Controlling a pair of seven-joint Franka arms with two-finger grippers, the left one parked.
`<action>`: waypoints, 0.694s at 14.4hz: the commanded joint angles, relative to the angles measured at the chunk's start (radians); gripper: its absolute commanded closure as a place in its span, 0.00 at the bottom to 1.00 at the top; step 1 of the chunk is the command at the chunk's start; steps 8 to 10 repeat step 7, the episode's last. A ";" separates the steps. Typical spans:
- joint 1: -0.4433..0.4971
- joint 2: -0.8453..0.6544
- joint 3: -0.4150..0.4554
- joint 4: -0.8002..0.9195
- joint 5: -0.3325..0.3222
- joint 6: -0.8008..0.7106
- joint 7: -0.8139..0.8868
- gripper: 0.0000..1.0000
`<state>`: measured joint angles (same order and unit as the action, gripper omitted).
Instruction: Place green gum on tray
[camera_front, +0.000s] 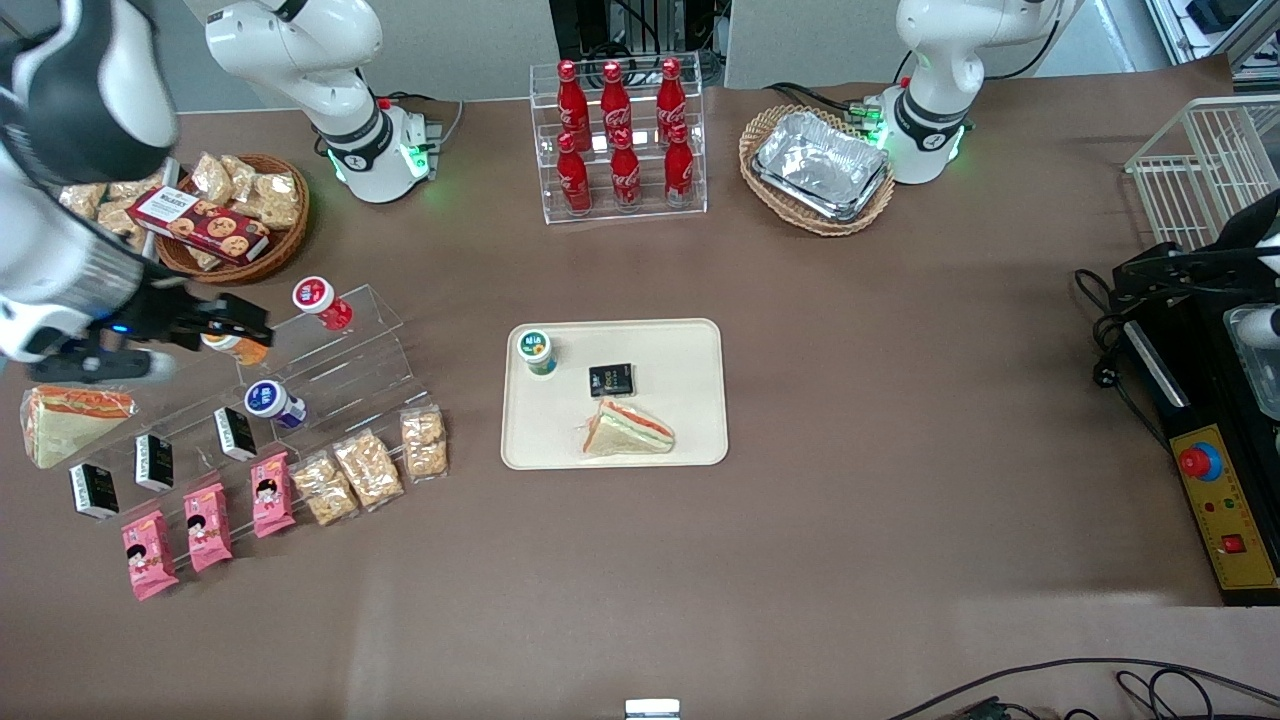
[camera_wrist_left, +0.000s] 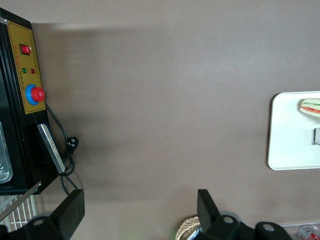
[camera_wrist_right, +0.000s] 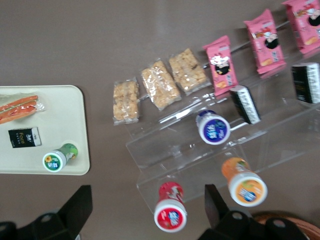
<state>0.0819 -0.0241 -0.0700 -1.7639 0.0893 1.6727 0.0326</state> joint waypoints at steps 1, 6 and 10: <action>-0.045 0.058 0.009 0.171 -0.005 -0.131 -0.034 0.00; -0.048 0.055 -0.002 0.233 -0.023 -0.177 -0.031 0.00; -0.047 0.055 -0.002 0.233 -0.025 -0.177 -0.031 0.00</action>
